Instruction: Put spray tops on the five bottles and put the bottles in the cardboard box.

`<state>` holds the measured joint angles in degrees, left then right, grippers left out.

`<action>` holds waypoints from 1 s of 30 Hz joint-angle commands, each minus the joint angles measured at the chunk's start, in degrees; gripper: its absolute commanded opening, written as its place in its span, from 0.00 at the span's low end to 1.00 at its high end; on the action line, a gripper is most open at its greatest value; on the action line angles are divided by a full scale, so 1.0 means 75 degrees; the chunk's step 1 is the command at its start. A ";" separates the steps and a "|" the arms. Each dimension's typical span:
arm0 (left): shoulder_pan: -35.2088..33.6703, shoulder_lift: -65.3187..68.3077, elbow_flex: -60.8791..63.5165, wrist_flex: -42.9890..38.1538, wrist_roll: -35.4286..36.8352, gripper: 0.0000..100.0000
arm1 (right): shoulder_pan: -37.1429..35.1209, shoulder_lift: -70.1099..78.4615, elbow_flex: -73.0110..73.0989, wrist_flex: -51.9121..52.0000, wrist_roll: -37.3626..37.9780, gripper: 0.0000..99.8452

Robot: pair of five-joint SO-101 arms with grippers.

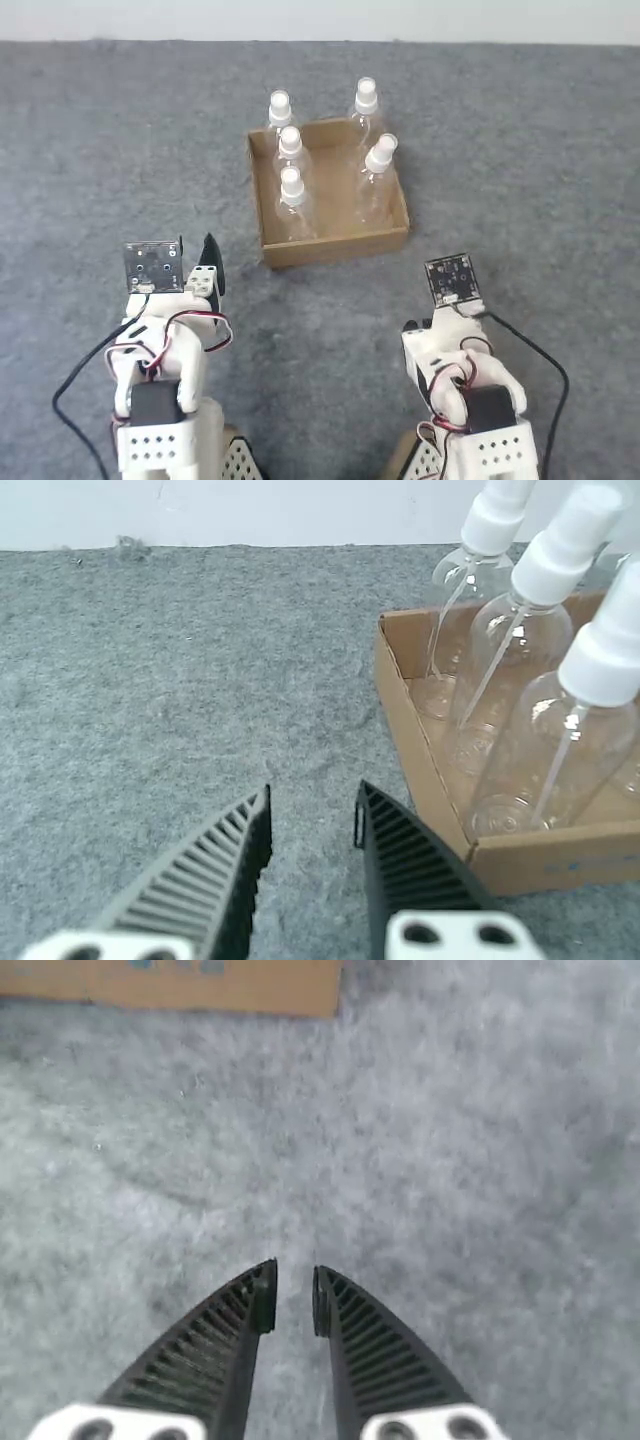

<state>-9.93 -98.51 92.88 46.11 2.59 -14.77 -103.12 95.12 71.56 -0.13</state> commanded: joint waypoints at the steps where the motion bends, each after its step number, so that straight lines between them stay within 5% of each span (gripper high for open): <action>1: -0.0059 -0.0141 -0.0053 -0.0234 -0.0047 0.13 | -0.0006 -0.0029 0.0188 0.0193 -0.0141 0.02; 17: -0.0387 -0.0094 0.0533 0.0117 -0.0023 0.13 | -0.0029 -0.0100 0.0188 0.0451 -0.0105 0.02; 24: -0.0387 -0.0129 0.0533 0.2145 -0.0035 0.13 | -0.0041 -0.0100 0.0188 0.0451 -0.0105 0.02; 30: -0.0399 -0.0141 0.0533 0.2532 -0.0012 0.13 | -0.0041 -0.0100 0.0188 0.0451 -0.0105 0.02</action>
<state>-12.66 -98.51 97.71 64.48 2.59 -14.77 -103.12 95.12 74.73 -0.40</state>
